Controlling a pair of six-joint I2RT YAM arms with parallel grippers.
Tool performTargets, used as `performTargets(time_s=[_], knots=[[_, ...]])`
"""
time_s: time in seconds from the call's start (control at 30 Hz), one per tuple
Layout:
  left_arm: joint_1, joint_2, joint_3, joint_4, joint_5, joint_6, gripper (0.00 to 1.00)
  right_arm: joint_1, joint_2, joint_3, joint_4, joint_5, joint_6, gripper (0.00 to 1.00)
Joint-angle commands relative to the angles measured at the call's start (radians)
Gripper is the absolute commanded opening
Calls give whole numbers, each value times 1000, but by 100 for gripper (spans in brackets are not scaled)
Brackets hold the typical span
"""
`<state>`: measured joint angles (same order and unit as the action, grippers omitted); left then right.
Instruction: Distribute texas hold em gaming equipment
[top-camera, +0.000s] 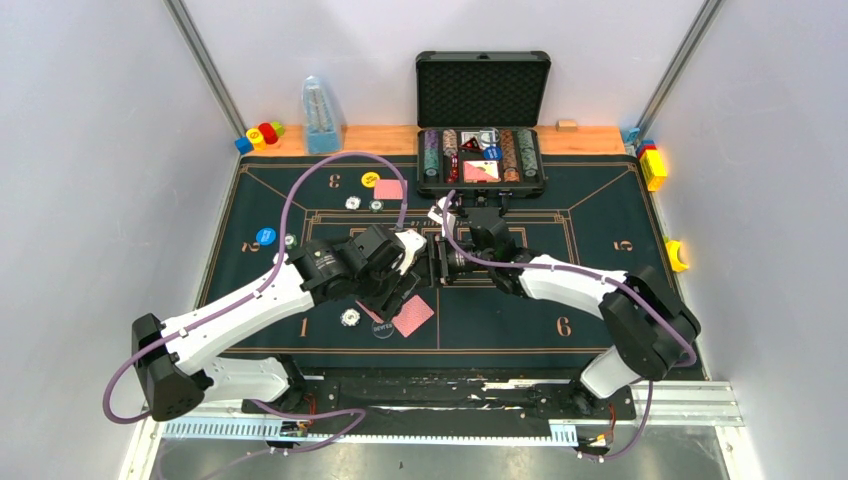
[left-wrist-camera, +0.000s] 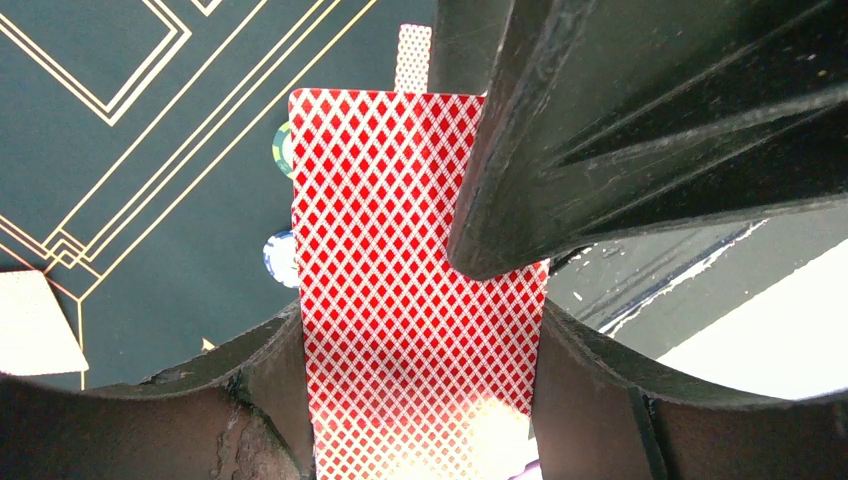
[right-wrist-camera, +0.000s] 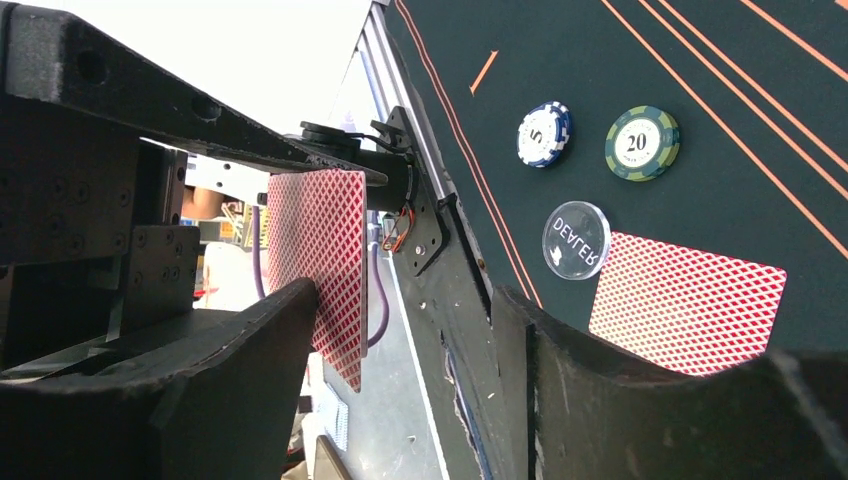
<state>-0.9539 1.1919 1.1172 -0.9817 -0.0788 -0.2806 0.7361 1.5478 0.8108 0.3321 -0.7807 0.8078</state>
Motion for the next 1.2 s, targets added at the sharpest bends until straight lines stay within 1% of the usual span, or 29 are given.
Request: performTargets(time_s=[0.0, 0.17, 0.27, 0.33, 0.47, 0.53, 0.6, 0.67, 0.8, 0.87, 1.07, 1.17], knots=[[-1, -36, 3, 42, 11, 18, 0, -7, -47, 33, -44, 32, -51, 63], [-2, -34, 2, 42, 12, 19, 0, -7, -73, 44, -78, 32, -65, 57], [-1, -32, 2, 43, 10, 18, 0, -9, -97, 45, -107, 50, -79, 52], [-2, -31, 2, 42, 9, 17, 0, -9, -116, 46, -126, 62, -91, 43], [-2, -29, 1, 42, 5, 15, 0, -9, -151, 48, -166, 96, -109, 41], [-2, -28, 1, 43, 6, 15, 0, -9, -164, 48, -180, 109, -114, 37], [-2, -28, 2, 42, 6, 15, 0, -9, -176, 47, -188, 113, -116, 30], [-1, -27, 3, 42, 6, 16, 0, -9, -187, 47, -194, 121, -116, 21], [-2, -27, 3, 42, 7, 15, 0, -9, -204, 42, -203, 157, -115, 10], [-2, -28, 1, 42, 7, 15, 0, -15, -213, 40, -214, 178, -110, 0], [-1, -29, 2, 41, 3, 15, 0, -76, -331, -22, -210, 223, -86, 0], [-1, -28, 2, 39, -3, 14, 0, -138, -412, -74, -191, 166, -72, 0]])
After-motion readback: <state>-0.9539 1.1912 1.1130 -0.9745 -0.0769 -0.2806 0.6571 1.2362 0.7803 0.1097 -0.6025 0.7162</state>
